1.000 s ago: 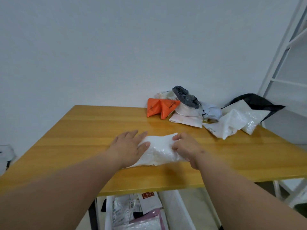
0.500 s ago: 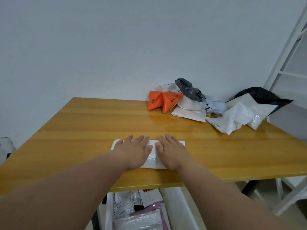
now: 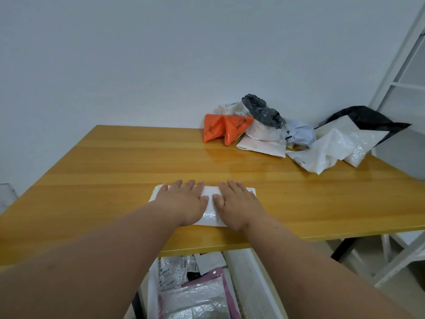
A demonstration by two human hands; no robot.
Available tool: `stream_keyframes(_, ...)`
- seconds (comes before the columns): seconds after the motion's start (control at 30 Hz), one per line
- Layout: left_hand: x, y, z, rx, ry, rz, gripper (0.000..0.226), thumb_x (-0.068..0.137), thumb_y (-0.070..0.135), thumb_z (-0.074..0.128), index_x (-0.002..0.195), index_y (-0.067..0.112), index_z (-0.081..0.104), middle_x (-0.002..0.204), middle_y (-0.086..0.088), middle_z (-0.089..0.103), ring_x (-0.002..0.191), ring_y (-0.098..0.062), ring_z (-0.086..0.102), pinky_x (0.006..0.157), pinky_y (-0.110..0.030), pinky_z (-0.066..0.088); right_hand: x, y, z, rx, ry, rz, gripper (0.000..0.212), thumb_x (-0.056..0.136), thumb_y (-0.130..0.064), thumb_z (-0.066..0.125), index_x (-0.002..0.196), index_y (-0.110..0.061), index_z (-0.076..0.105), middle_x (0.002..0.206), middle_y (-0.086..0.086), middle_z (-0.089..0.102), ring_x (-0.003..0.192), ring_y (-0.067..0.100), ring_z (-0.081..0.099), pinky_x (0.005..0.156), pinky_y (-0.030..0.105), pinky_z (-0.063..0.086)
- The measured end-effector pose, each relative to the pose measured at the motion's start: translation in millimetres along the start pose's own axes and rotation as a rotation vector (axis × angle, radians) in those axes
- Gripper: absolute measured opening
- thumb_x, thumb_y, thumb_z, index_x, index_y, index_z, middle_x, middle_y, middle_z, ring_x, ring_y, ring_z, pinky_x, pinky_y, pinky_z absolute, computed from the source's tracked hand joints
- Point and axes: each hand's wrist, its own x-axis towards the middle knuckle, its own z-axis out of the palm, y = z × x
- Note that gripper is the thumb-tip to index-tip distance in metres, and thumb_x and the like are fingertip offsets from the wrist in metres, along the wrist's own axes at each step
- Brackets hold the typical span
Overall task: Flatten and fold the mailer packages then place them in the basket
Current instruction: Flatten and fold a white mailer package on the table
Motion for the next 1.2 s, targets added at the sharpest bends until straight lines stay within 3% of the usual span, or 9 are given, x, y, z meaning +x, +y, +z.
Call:
stream_keyframes(0.6,-2.6,2.8,7.6,0.093,0.046,0.021,0.059,0.102,0.048,0.009,0.157,0.025,0.006,0.164,0.003,0.01,0.151,-0.024,0.006,0.121,-0.05,0.005,-4.1,-1.9,3.3,-0.081,0.009,-0.031,0.059,0.104,-0.045,0.015,0.157,-0.018,0.015,0.164,0.0,0.009,0.151,0.02,-0.001,0.121,0.046,0.005)
stream_keyframes(1.03,-5.6,5.4,6.9,0.109,0.027,0.002,0.061,0.102,0.048,0.007,0.157,0.021,-0.001,0.165,0.004,0.004,0.151,-0.023,0.0,0.121,-0.049,0.002,-2.9,-2.8,3.2,-0.082,-0.018,-0.023,0.06,0.104,-0.044,0.014,0.156,-0.015,0.014,0.164,0.002,0.014,0.151,0.02,0.006,0.122,0.045,0.007)
stream_keyframes(1.2,-5.2,6.7,5.7,0.131,0.018,0.006,0.061,0.102,0.048,0.007,0.157,0.02,0.005,0.164,0.003,0.007,0.151,-0.023,0.001,0.121,-0.05,0.001,-0.2,-2.4,3.6,-0.087,-0.015,-0.022,0.059,0.103,-0.044,0.016,0.155,-0.016,0.021,0.162,0.0,0.019,0.151,0.019,0.007,0.121,0.045,0.008)
